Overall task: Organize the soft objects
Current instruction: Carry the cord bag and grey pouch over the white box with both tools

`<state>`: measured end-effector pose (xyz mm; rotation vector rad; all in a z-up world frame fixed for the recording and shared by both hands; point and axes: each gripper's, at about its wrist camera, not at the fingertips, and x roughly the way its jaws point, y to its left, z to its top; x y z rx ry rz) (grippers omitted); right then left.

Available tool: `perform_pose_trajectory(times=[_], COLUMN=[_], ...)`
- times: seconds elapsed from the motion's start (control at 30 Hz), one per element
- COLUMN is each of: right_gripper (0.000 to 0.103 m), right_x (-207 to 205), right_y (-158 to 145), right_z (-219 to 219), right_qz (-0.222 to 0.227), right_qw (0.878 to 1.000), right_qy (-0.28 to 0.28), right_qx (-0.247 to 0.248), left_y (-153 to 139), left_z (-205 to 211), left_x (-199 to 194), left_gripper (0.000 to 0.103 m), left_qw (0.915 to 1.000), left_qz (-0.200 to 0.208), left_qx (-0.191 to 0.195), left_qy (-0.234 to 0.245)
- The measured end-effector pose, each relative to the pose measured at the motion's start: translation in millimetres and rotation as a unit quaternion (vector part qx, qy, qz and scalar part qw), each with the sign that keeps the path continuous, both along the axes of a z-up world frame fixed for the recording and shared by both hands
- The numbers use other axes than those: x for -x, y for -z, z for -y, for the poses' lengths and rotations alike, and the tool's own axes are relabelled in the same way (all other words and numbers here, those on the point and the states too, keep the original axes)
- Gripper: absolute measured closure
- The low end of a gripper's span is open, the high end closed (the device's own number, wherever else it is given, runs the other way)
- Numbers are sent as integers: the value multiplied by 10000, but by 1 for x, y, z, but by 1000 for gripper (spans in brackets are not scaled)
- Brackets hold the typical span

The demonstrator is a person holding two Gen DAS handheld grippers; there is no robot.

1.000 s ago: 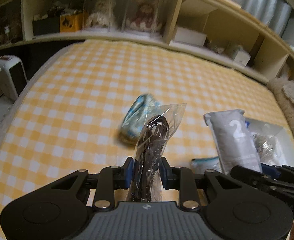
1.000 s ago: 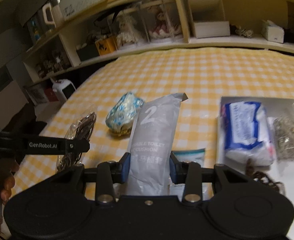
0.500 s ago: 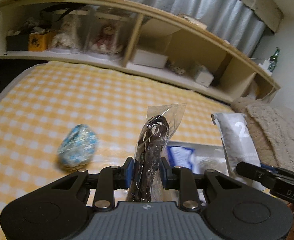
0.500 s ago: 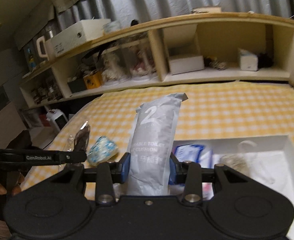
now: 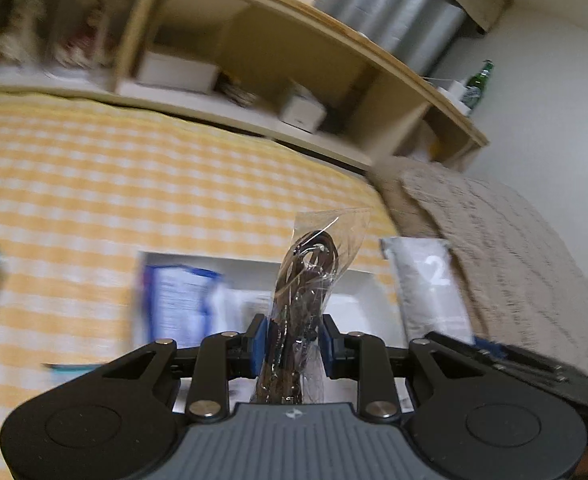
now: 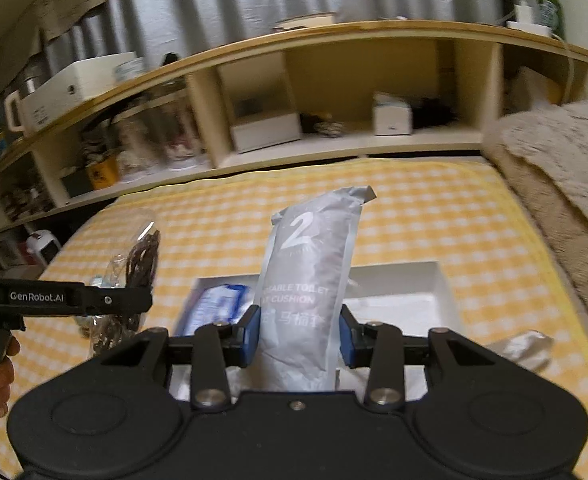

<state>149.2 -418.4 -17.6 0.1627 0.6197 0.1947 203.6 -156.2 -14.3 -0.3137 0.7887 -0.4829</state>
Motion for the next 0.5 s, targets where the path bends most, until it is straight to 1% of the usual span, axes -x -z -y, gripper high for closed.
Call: perform_pose_trajectory(times=[0.1,0.23,0.4,0.5], right_gripper=[63,63,63,63], right_x=[0,-1,-5,-10], right_y=[5,14,30,39], right_z=[21,46,71,81], right_qz=[-42,-125,-288,-371], right_qw=[9999,9996,9991,9988], right_qy=[137,253,309,312], right_qx=[-23,-14,37,2], left_y=[8,24,59,82], left_z=[25,60,98,118], left_x=[-8,-25,-47,-60], left_gripper=[74,74,74,74], left_qw=[9994,9973,9905,9876], left_qz=[-146,-419,-949,-1204], left_qx=[258,503,898,938], left_qy=[177,335,427,371])
